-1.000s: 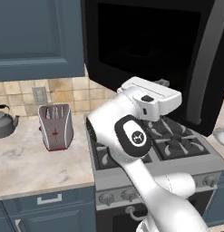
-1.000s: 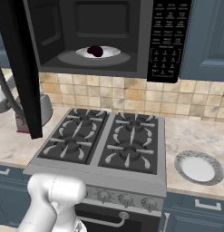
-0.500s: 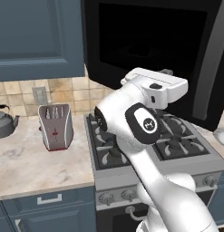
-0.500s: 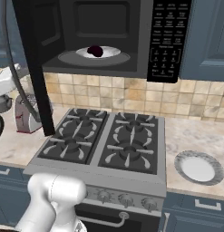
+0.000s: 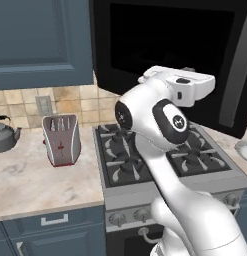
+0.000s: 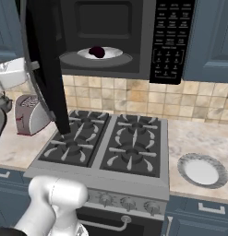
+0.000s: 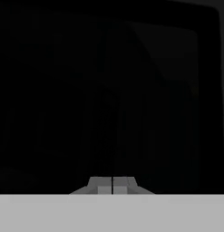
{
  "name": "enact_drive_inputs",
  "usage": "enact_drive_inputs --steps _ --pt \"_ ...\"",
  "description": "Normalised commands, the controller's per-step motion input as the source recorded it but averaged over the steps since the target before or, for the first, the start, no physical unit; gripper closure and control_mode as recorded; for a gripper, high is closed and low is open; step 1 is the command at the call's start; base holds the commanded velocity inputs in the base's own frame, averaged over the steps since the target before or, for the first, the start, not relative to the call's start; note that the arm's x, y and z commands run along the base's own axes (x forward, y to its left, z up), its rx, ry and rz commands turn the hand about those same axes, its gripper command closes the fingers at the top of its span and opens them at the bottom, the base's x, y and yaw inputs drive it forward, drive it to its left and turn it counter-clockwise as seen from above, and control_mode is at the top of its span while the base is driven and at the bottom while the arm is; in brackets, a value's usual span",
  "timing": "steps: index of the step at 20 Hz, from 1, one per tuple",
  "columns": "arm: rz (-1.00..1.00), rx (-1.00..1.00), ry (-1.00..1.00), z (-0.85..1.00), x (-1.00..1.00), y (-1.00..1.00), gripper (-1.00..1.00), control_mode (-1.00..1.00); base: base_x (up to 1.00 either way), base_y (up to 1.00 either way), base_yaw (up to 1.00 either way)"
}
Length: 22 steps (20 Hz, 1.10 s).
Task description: Pick the eggplant from the counter and place it in the microwave. Then turn on the microwave.
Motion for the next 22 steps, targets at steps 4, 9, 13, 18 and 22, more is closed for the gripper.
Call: enact_drive_inputs --steps 4,9,13,18,22 --pt "0.08 0.08 0.05 0.15 0.21 -0.17 1.00 -1.00 0.00 0.00 0.00" --pt "0.09 0.09 0.07 0.10 0.21 -0.14 1.00 -1.00 0.00 0.00 0.00" --pt "0.10 0.08 0.08 0.03 0.24 -0.12 1.00 -1.00 0.00 0.00 0.00" --pt "0.10 0.07 0.07 0.00 0.29 -0.11 1.00 -1.00 0.00 0.00 0.00" --pt "0.10 0.07 0.05 0.00 0.34 -0.12 1.00 -1.00 0.00 0.00 0.00"
